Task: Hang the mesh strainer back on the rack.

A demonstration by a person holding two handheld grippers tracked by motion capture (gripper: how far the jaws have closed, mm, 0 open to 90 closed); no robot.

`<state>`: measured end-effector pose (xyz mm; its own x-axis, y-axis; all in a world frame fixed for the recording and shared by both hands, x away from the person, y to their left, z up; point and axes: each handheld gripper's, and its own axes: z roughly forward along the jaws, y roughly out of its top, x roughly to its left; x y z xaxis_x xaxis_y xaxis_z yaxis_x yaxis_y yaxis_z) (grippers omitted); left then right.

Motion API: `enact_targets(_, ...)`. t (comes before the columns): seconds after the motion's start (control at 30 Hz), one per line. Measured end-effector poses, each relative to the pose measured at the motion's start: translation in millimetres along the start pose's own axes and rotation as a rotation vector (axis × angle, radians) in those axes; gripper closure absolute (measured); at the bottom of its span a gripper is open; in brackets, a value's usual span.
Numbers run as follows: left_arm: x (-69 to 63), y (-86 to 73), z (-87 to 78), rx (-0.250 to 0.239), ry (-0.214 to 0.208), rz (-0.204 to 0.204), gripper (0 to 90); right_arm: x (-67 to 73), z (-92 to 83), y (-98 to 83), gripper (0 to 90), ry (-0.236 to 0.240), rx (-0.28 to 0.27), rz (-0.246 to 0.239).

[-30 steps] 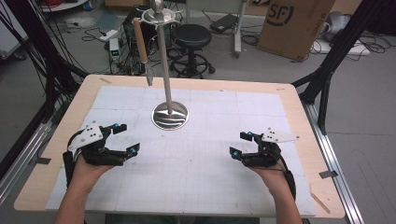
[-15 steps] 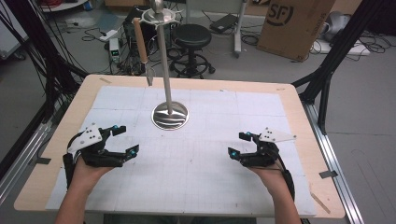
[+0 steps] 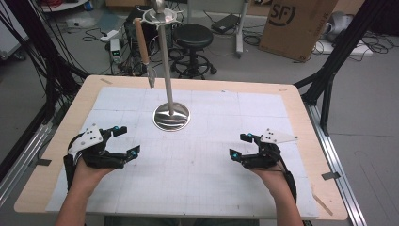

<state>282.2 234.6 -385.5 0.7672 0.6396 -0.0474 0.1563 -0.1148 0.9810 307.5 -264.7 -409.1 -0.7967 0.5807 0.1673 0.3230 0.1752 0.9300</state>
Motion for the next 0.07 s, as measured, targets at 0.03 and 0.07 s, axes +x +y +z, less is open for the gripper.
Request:
enact_targets(0.03,-0.1,0.0,0.3,-0.001,0.0,-0.001,13.5,-0.2,-0.1,0.1,17.6,-0.001,-0.002,-0.001)
enact_targets(0.07,-0.3,0.1,0.5,-0.001,-0.001,-0.001,13.5,-0.3,-0.2,0.4,17.6,-0.002,-0.004,-0.004)
